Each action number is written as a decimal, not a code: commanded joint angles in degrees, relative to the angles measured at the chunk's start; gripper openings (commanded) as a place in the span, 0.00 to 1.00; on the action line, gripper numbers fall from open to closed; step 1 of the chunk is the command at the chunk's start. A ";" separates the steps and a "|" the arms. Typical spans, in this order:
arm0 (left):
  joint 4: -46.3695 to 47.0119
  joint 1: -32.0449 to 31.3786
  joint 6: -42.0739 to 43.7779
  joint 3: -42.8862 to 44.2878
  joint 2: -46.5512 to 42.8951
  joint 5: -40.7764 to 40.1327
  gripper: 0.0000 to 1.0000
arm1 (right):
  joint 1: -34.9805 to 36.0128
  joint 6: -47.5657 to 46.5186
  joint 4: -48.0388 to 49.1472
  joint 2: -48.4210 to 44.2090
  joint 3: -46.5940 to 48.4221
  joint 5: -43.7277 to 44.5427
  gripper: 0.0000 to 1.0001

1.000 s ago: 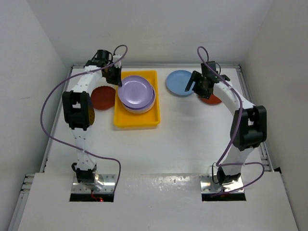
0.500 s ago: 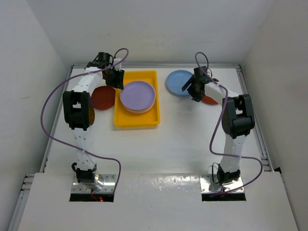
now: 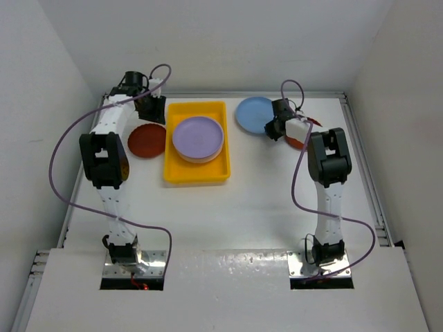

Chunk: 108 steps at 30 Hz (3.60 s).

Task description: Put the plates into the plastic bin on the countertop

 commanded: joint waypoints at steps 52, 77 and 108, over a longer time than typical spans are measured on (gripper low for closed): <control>1.42 18.78 -2.18 -3.28 -5.24 3.58 0.53 | 17.69 -36.50 -21.33 3.75 29.47 -14.03 0.17; 1.95 17.73 -0.51 -6.27 6.16 -2.41 0.58 | 19.09 -42.92 -17.38 -6.36 22.72 -9.19 0.59; 4.24 9.47 -6.84 12.10 -8.59 7.44 0.00 | -7.62 -31.50 -7.97 -30.01 -18.52 -11.30 0.56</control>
